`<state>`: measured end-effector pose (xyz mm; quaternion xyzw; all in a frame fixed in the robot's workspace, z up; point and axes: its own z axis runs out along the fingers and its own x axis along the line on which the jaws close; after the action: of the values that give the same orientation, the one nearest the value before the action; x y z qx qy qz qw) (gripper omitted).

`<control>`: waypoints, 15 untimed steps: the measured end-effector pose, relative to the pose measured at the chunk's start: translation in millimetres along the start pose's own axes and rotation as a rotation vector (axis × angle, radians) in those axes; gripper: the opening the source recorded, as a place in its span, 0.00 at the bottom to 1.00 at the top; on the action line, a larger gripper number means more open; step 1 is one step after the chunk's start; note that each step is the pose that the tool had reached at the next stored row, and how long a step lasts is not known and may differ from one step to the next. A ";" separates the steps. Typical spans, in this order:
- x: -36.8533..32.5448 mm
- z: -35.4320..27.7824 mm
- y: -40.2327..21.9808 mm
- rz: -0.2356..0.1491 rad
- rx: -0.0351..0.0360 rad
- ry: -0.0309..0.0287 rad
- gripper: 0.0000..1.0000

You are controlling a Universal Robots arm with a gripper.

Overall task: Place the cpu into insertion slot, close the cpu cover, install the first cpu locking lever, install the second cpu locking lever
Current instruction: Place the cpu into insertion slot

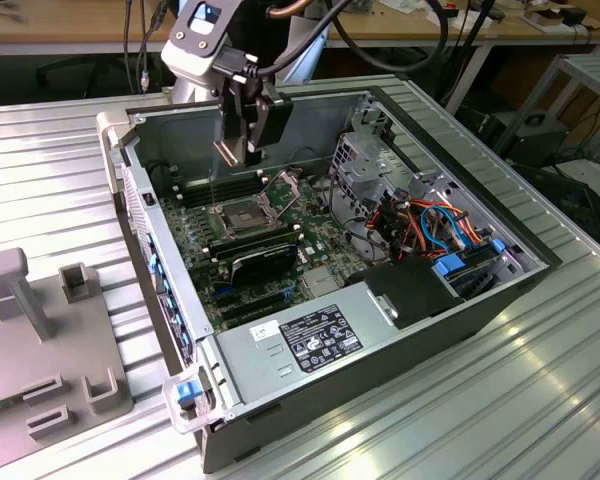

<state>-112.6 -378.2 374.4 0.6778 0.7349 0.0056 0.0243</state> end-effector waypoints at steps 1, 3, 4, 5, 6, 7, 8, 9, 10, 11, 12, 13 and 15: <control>0.0 0.3 0.0 0.006 0.0002 -0.0003 0.54; 0.0 0.7 0.0 0.017 0.0006 -0.0007 0.54; 0.0 1.4 0.0 0.027 0.0008 -0.0012 0.54; 0.0 1.9 -0.1 0.034 0.0010 -0.0015 0.54; 0.1 2.2 -0.1 0.039 0.0011 -0.0016 0.54; 0.1 2.7 -0.1 0.042 0.0012 -0.0017 0.54; 0.1 3.2 -0.1 0.048 0.0013 -0.0019 0.54; 0.1 3.6 -0.1 0.056 0.0016 -0.0023 0.54; 0.1 3.9 -0.1 0.062 0.0018 -0.0026 0.54; 0.2 4.4 0.0 0.067 0.0019 -0.0028 0.54; 0.3 4.9 0.4 0.071 0.0019 -0.0029 0.54; 0.4 5.6 1.3 0.074 0.0020 -0.0032 0.54; 0.5 7.3 3.2 0.080 0.0023 -0.0037 0.54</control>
<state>-109.2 -377.7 367.2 0.7067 0.7071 0.0044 0.0247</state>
